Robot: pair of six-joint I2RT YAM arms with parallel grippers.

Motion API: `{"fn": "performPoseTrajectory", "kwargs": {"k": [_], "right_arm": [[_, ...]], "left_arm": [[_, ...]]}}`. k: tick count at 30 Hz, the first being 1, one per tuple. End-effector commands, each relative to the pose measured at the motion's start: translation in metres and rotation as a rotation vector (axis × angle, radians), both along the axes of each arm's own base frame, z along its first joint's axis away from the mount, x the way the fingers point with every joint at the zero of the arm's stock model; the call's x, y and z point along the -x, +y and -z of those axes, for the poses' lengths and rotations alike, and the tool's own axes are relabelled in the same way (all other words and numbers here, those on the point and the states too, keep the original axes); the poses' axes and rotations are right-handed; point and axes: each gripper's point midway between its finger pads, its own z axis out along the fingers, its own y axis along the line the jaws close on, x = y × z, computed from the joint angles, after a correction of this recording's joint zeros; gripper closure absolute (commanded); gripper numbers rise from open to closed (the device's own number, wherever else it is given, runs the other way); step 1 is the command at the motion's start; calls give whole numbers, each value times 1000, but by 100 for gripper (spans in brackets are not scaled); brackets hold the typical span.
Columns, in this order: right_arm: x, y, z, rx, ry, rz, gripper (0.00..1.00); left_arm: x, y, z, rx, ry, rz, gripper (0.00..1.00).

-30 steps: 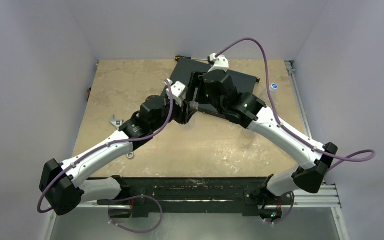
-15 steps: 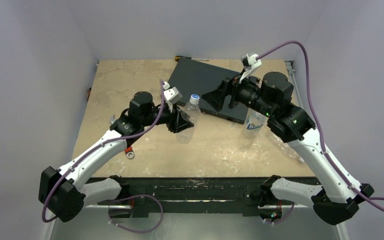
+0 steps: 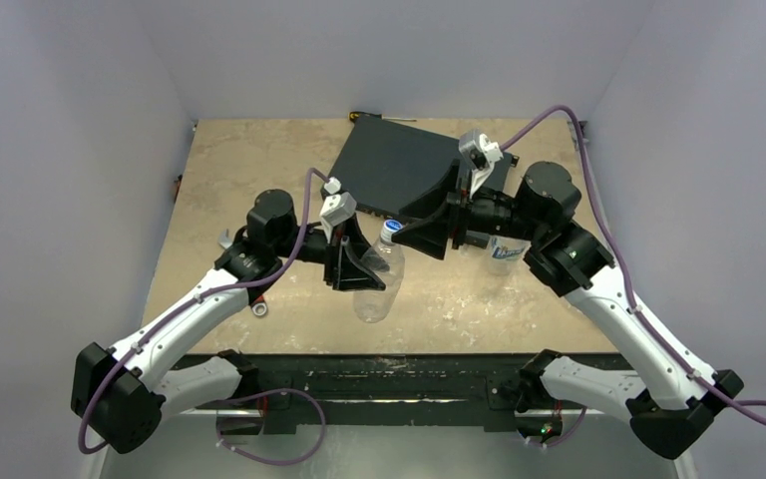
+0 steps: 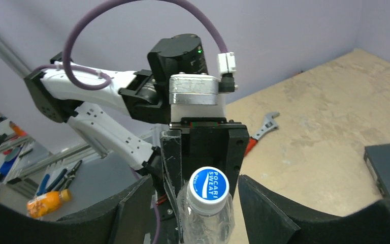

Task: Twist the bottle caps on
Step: Screw the bottle cap onto the plastic bottle.

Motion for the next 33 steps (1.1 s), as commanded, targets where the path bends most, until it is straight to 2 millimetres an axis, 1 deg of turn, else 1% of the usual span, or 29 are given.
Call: {"fn": "performPoseTrajectory", "kwargs": {"k": [1, 4, 6, 9, 13, 15, 18, 20, 22, 25, 26, 28, 33], "right_arm": [[16, 9, -20, -62, -53, -136, 35], [15, 12, -16, -55, -42, -156, 36], [14, 13, -15, -53, -38, -163, 38], [14, 15, -14, -56, -32, -177, 46], [15, 17, -13, -56, -28, -191, 55], [14, 16, -12, -56, -20, -187, 64], [12, 17, -10, -50, -3, -172, 84], [7, 17, -6, -36, 20, -150, 94], [-7, 16, -1, -5, 41, -72, 100], [-24, 14, 14, 56, 100, 28, 100], [-30, 12, 18, 73, 119, 62, 100], [-41, 8, 26, 102, 157, 136, 100], [-68, -1, 42, 152, 258, 324, 100]], "left_arm": [[12, 4, -19, 56, -53, 60, 100], [12, 4, -20, 58, -57, 59, 100], [12, 4, -20, 59, -60, 60, 100], [11, 3, -21, 61, -63, 59, 100], [10, 2, -19, 56, -57, 55, 100], [9, 2, -17, 54, -55, 53, 100], [4, 1, -15, 45, -60, 28, 100], [-2, 0, -13, 31, -58, -4, 100], [-17, -1, -8, -1, -67, -84, 100], [-48, 0, -6, -55, -104, -248, 100], [-60, 2, -8, -64, -123, -310, 100], [-79, 8, -4, -103, -137, -422, 100], [-124, 24, -13, -131, -193, -681, 100]]}}
